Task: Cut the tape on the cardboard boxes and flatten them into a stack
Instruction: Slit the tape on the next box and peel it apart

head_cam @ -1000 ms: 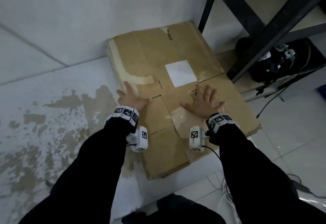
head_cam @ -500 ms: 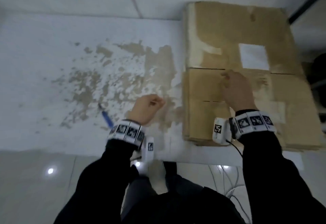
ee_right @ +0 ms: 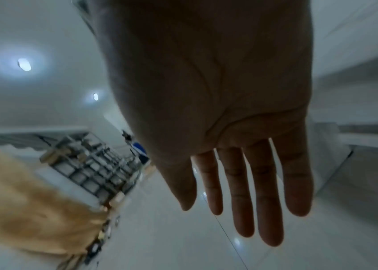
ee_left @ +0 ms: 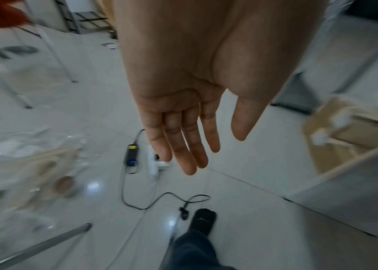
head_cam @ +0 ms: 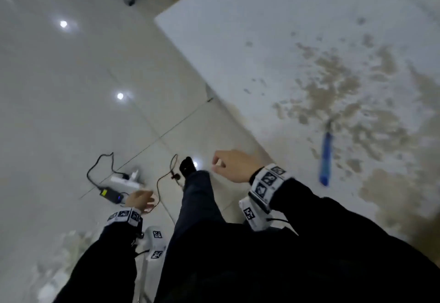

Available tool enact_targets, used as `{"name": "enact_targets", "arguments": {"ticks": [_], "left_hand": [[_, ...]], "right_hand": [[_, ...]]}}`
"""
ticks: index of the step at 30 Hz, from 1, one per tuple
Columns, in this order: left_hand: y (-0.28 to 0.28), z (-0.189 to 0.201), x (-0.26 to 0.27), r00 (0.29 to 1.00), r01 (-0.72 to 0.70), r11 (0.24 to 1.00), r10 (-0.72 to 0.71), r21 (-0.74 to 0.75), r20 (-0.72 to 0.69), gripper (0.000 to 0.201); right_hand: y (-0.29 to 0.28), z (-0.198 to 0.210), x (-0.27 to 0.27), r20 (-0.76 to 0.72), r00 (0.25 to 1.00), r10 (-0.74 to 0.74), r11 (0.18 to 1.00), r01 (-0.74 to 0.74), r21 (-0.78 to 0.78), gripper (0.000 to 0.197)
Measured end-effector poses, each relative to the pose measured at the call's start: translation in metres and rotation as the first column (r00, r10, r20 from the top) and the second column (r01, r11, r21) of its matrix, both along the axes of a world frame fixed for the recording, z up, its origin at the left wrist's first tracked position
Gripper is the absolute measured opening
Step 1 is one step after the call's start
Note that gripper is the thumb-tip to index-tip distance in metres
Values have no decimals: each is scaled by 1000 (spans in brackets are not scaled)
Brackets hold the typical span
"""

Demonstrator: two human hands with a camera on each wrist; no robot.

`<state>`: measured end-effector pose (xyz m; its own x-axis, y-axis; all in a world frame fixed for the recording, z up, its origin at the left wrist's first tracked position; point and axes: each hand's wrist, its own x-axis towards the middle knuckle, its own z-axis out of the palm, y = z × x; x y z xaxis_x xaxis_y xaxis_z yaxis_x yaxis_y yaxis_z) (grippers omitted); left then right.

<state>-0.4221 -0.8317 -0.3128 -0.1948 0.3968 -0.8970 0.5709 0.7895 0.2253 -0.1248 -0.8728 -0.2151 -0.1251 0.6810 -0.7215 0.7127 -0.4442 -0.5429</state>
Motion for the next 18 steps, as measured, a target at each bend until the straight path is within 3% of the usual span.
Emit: {"name": "enact_targets", "arguments": {"ticks": [2,4,9,12,14,16,18], "left_hand": [[23,-7,-45,995,-89,992,83,-94,-60,34],[48,-7,-76,988,-128,981,114,-144,-102,36],[133,-3,-101,994,-102,993,99,-64,-52,32],[195,-12,-104,969,-238,965,244,-111,39,32],[239,-16,-98,955,-283,952,290,-114,55,21],[285,-14,-84,961,-268,960,272,-79,50,12],[333,-12,-71,979,-191,981,193,-36,58,11]], "right_hand": [[51,-23,-34,17,997,72,992,-70,-105,30],[94,-45,-57,44,998,35,987,-27,-156,31],[169,-94,-70,162,987,-12,946,64,-318,26],[204,-112,-63,168,967,-194,902,243,-357,13],[232,-123,-59,168,908,-385,817,420,-394,14],[270,-132,-58,151,802,-578,700,582,-413,17],[322,-138,-59,113,730,-674,631,649,-425,24]]}}
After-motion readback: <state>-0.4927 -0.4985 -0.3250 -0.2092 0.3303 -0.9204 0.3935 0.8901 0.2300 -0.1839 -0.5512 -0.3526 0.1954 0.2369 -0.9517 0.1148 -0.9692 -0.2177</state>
